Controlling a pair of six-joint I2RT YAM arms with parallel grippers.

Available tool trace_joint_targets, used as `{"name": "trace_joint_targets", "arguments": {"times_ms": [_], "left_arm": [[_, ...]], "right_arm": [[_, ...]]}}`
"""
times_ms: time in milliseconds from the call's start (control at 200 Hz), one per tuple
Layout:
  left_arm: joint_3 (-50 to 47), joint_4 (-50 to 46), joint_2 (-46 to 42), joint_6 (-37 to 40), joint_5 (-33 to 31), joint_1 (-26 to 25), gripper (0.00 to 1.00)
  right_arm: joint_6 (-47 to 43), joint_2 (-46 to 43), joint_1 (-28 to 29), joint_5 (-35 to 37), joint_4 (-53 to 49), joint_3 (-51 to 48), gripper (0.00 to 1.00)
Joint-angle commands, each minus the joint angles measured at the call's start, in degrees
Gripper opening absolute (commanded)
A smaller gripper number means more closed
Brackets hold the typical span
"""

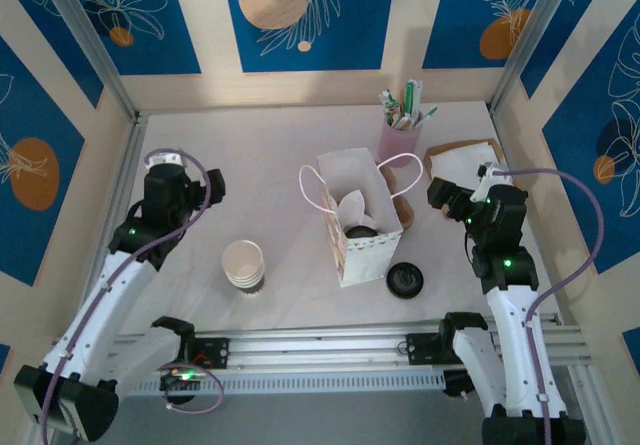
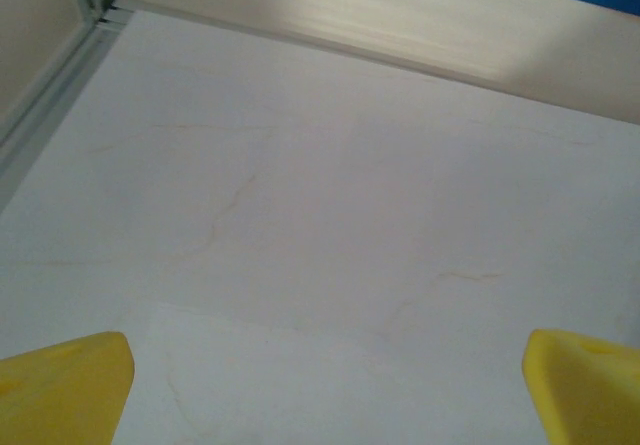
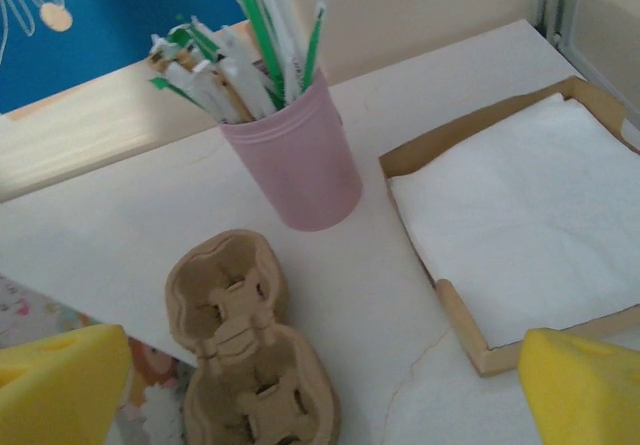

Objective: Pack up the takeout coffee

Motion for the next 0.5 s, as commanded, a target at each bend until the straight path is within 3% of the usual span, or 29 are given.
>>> {"name": "trace_joint_targets", "arguments": {"times_ms": [0, 200, 265, 495], "left_arm": [[-4.58, 8.89, -1.68, 3.19, -1.96, 2.61, 1.00], [-15.18, 21.21, 0.18, 10.67, -2.68, 3.40, 1.00], [-18.68, 25.81, 0.30, 12.35, -4.65, 3.40, 1.00], [-30.90, 46.19, 0.06, 22.16, -2.43, 3.57, 1.00]], "right_arm": [[1.36, -0.61, -2.43, -3.19, 9.30, -4.47, 0.99], [0.50, 1.53, -3.32, -3.10, 20.84, -14.24, 0.99], [-0.23, 1.61, -2.77, -1.34, 25.58, -17.73, 0.99], [-4.78, 6.89, 1.01, 5.20, 40.56, -25.05, 0.99]]}}
